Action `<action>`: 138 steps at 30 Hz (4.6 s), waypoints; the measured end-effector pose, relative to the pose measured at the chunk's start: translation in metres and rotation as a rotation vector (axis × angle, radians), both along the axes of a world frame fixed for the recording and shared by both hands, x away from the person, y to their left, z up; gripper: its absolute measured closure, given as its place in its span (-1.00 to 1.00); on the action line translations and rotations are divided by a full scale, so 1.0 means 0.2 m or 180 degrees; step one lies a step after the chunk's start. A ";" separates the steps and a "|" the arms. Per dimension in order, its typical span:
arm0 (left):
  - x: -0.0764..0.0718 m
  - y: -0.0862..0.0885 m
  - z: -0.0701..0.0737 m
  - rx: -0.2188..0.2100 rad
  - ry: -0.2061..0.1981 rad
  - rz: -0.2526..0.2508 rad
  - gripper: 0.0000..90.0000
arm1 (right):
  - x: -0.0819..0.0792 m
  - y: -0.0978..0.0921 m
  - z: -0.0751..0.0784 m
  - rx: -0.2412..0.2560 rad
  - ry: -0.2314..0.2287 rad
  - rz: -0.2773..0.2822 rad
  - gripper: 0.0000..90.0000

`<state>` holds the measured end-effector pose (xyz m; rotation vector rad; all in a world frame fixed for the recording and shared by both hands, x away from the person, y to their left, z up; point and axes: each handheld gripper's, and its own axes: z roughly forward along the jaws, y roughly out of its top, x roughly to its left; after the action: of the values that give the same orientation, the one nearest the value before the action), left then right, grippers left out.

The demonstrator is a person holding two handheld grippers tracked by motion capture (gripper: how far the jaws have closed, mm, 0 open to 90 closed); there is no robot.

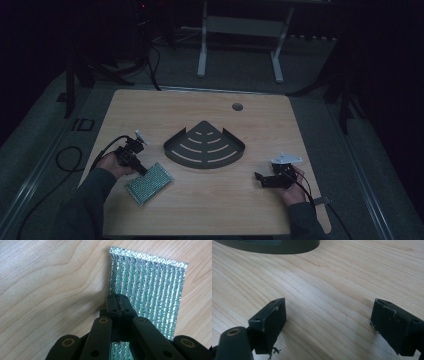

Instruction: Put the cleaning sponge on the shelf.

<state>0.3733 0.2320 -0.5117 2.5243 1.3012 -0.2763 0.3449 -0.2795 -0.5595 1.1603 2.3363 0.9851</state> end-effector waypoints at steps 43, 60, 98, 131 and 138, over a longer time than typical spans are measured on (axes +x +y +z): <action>0.04 0.04 0.37 -0.0120 -0.0490 0.0122 1.00 | 0.00 0.00 0.00 0.0000 0.0000 0.0001 -0.72; 0.12 -0.01 0.46 -0.0172 -0.0580 0.0138 1.00 | 0.00 0.00 0.00 -0.0001 0.0001 0.0000 -0.72; 0.29 -0.18 0.56 -0.0096 -0.0758 0.0187 1.00 | 0.00 0.00 0.00 0.0002 0.0002 -0.0001 -0.72; 0.43 -0.40 0.53 -0.0018 -0.0820 0.0082 1.00 | 0.00 0.00 0.00 0.0002 0.0001 0.0002 -0.72; 0.45 -0.43 0.50 -0.0003 -0.0848 0.0121 1.00 | 0.00 0.00 0.00 0.0002 0.0001 0.0004 -0.72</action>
<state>0.4640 0.1464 -0.4111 2.4309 1.2400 0.0666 0.3449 -0.2797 -0.5595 1.1595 2.3375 0.9862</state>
